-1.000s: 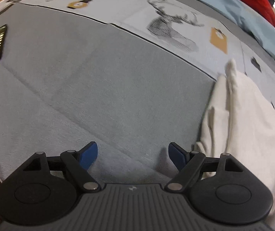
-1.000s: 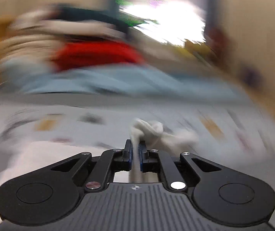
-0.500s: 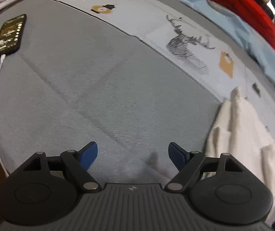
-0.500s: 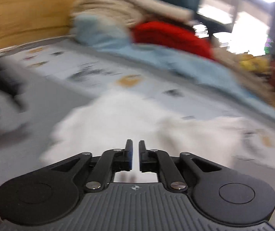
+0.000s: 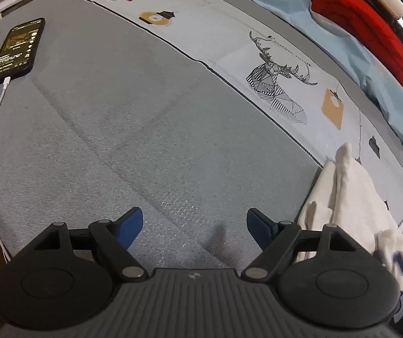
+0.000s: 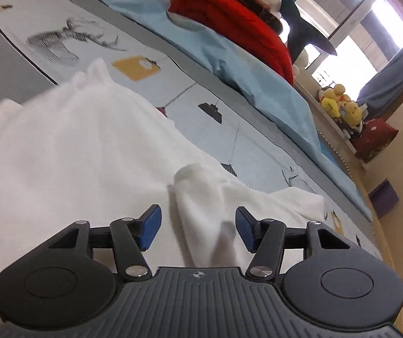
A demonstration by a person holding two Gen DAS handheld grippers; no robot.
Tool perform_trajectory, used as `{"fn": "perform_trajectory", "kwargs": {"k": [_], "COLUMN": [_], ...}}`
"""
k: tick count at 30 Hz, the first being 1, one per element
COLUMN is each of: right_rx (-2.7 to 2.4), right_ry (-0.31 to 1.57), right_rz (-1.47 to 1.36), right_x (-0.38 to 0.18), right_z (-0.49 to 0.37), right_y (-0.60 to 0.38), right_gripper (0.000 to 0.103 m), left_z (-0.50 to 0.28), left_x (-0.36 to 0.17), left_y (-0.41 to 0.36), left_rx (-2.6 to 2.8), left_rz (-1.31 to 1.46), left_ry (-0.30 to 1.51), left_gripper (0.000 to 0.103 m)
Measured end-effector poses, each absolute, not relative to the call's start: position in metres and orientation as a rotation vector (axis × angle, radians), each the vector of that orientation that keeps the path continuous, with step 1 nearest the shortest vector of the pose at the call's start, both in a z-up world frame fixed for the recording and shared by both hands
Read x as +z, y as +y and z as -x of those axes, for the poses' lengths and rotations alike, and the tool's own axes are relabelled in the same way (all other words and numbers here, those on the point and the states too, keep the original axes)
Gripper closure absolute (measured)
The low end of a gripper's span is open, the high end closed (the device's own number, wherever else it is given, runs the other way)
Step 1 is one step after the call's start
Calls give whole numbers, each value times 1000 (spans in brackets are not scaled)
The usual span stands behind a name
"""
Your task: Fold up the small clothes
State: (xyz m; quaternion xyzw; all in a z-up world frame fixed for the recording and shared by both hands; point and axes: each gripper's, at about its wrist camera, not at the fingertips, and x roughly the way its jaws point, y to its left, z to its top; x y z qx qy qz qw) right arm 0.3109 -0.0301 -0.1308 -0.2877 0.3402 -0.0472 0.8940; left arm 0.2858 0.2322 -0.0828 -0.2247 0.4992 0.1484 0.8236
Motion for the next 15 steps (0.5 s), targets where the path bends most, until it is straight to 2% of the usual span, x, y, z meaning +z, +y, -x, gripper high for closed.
{"fn": "perform_trajectory", "kwargs": {"k": [1,5,8,10,12,15], "right_rx": [-99,-153,-239,-334,-464,-550], "right_ry": [713,640,559,569,613,702], "right_rz": [585,394,168,-35,-293,-670], "right_x": [-130,-89,-48,-37,-46,-93], "right_z": [-314,-297,-256,-223,-189,-153], "right_y": [-34,-76,-135,-186,-241,-302], "right_gripper": [98,99,99,99,99,99], "left_z": [-287,-289,-289,-289,-290,-290], "left_x": [-83,-82,-82,-82,-83,-84], "left_y": [232,232,231,227,221,211], "left_rx": [313,318,319,311,305,298], "left_rz": [473,480,495,496,489,483], "left_ry": [1062,1059,1056,1058,1061,1065], "left_gripper": [18,18,18,18,18,18]}}
